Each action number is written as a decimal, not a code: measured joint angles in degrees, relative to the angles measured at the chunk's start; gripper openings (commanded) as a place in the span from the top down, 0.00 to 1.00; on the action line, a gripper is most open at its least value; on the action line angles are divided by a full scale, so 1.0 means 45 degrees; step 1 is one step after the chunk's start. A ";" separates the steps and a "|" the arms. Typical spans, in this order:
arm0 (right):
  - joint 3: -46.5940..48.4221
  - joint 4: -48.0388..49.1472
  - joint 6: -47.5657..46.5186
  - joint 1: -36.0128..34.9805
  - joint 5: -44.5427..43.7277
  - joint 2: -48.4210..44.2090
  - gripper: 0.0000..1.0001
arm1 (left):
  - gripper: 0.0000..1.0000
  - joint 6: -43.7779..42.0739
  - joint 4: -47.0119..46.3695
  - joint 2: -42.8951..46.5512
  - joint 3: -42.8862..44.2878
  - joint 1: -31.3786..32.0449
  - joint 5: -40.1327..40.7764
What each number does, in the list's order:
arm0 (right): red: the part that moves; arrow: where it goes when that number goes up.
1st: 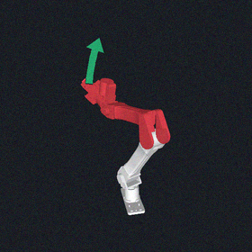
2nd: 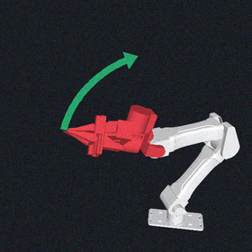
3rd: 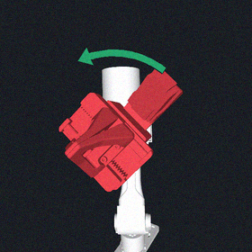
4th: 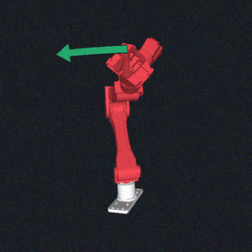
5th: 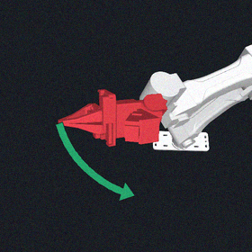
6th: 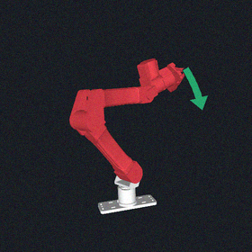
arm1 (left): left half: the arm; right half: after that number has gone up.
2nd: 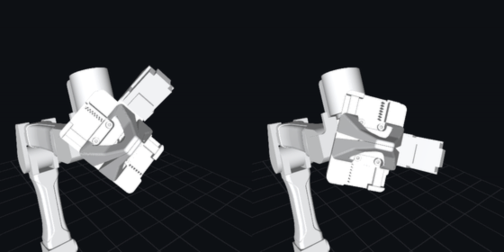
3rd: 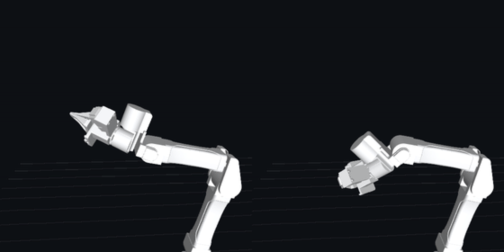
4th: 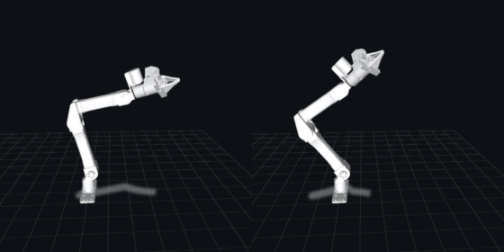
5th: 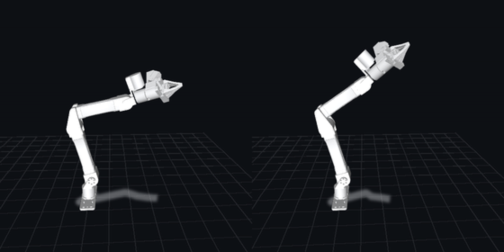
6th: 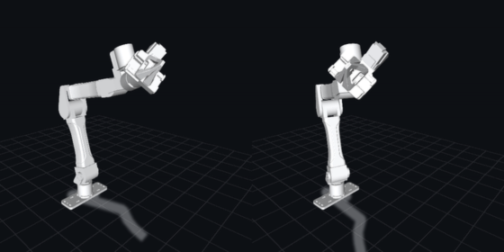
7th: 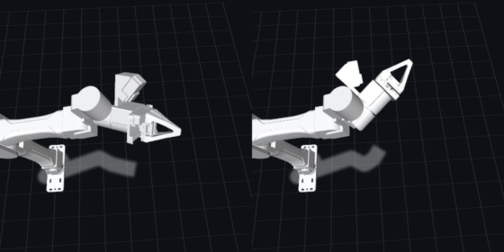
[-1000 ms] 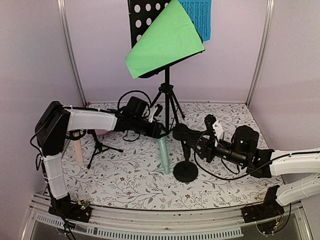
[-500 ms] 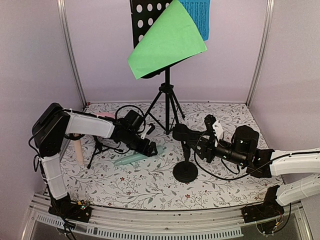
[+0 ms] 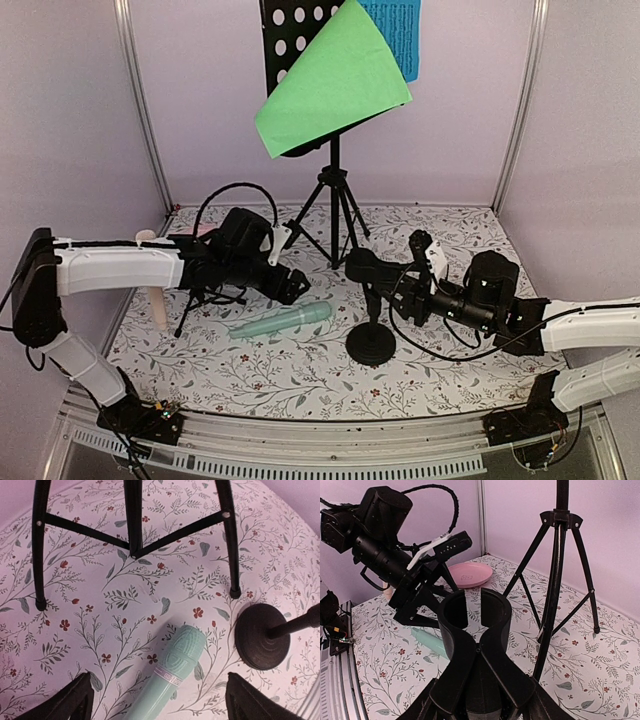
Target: Pack up the instrument practice props
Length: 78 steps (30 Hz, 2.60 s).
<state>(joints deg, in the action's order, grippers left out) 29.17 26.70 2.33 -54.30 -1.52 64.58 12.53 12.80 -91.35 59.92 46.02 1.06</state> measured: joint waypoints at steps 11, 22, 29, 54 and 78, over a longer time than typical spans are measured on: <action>0.0121 -0.1783 -0.0228 0.0000 0.0121 -0.1443 0.99 | 0.05 -0.0418 -0.1540 0.4726 -0.2589 0.0826 0.3191; 0.0826 -0.3687 -0.0831 0.0471 -0.4143 -0.3021 0.99 | 0.01 -0.0471 -0.2613 0.6829 -0.3735 0.0860 0.4532; 0.0937 -0.3162 -0.0869 0.3517 -0.5134 -0.2875 0.99 | 0.01 -0.0593 -0.2744 0.6892 -0.3876 0.1088 0.4983; 0.3638 0.3220 -0.1676 1.1511 -0.3376 0.4862 0.77 | 0.01 -0.0714 -0.3026 0.7762 -0.4299 0.1472 0.5600; 0.3949 0.1681 -0.0121 1.1511 -0.3366 0.2788 0.06 | 0.01 -0.0792 -0.3070 0.7888 -0.4352 0.1525 0.5639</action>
<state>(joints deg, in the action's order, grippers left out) 46.94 34.26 1.78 -2.50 -16.67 77.12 8.97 -1.02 -55.86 40.34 52.88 26.44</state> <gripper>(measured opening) 0.934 0.992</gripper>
